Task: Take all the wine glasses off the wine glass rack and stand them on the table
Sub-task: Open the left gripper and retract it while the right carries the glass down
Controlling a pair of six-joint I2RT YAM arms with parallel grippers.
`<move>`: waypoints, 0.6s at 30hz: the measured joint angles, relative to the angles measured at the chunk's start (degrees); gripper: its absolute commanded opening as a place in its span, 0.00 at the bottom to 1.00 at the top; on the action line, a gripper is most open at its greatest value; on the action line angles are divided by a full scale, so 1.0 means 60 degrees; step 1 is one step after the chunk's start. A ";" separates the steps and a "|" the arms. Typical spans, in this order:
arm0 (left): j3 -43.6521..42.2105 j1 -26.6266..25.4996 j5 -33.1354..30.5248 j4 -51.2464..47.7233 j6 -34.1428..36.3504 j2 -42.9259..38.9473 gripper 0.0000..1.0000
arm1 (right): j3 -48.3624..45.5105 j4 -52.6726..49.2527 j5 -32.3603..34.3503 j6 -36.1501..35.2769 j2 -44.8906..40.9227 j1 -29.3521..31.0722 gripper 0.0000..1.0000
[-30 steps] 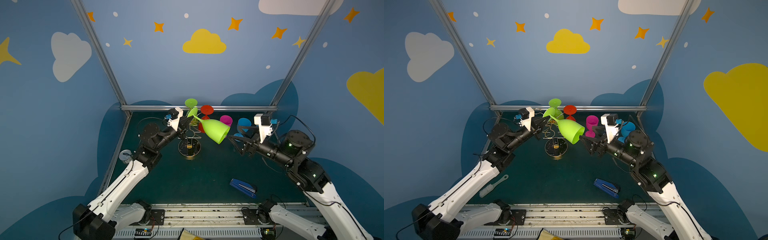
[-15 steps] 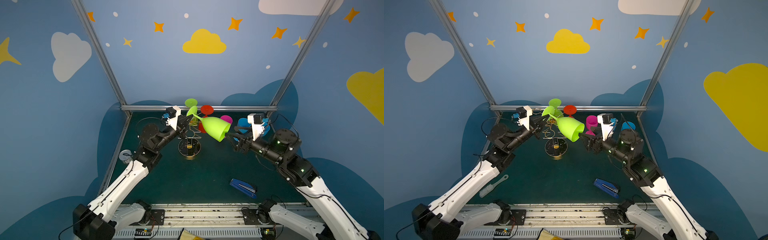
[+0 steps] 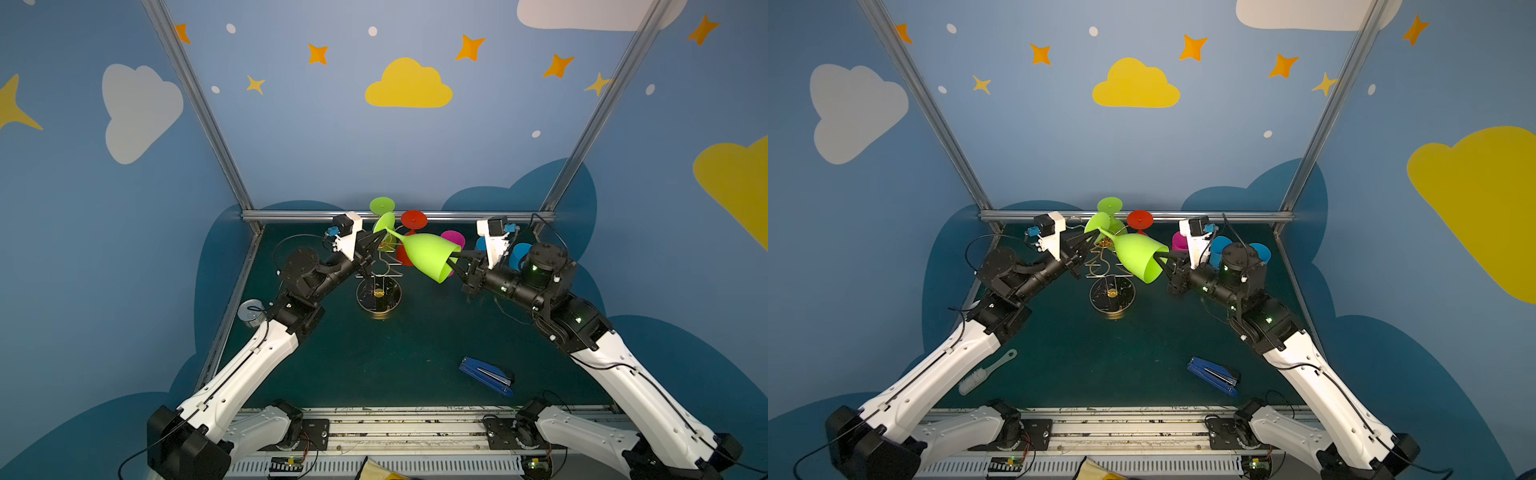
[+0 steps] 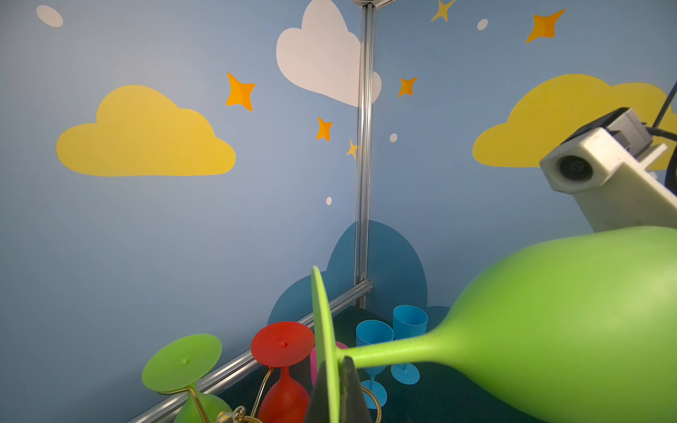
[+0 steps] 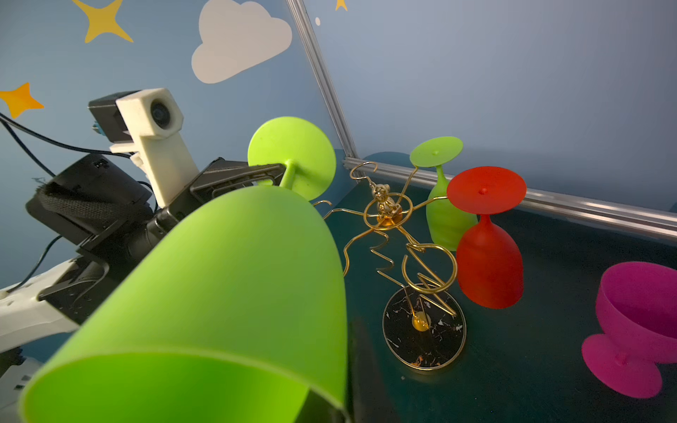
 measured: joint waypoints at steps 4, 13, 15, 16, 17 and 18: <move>0.0000 0.0004 -0.0310 -0.0040 0.0102 -0.0004 0.62 | 0.0098 -0.0073 0.0182 -0.0117 -0.0044 0.0000 0.00; -0.0288 0.0455 -0.1315 -0.0408 -0.0069 -0.0510 0.92 | 0.0313 -0.1300 0.1832 -0.0958 -0.1264 -0.0117 0.00; -0.0288 0.0849 -0.1399 -0.0601 -0.0149 -0.0652 0.94 | 0.0433 -0.1818 0.2386 -0.1202 -0.1708 -0.0124 0.00; -0.0291 0.1093 -0.1435 -0.0688 -0.0204 -0.0729 0.95 | 0.0517 -0.2160 0.2685 -0.1293 -0.1942 -0.0127 0.00; -0.0306 0.1366 -0.1464 -0.0754 -0.0284 -0.0820 0.96 | 0.0616 -0.2532 0.2940 -0.1395 -0.2149 -0.0131 0.00; -0.0324 0.1588 -0.1486 -0.0816 -0.0342 -0.0892 0.96 | 0.0685 -0.2896 0.3206 -0.1435 -0.2320 -0.0138 0.00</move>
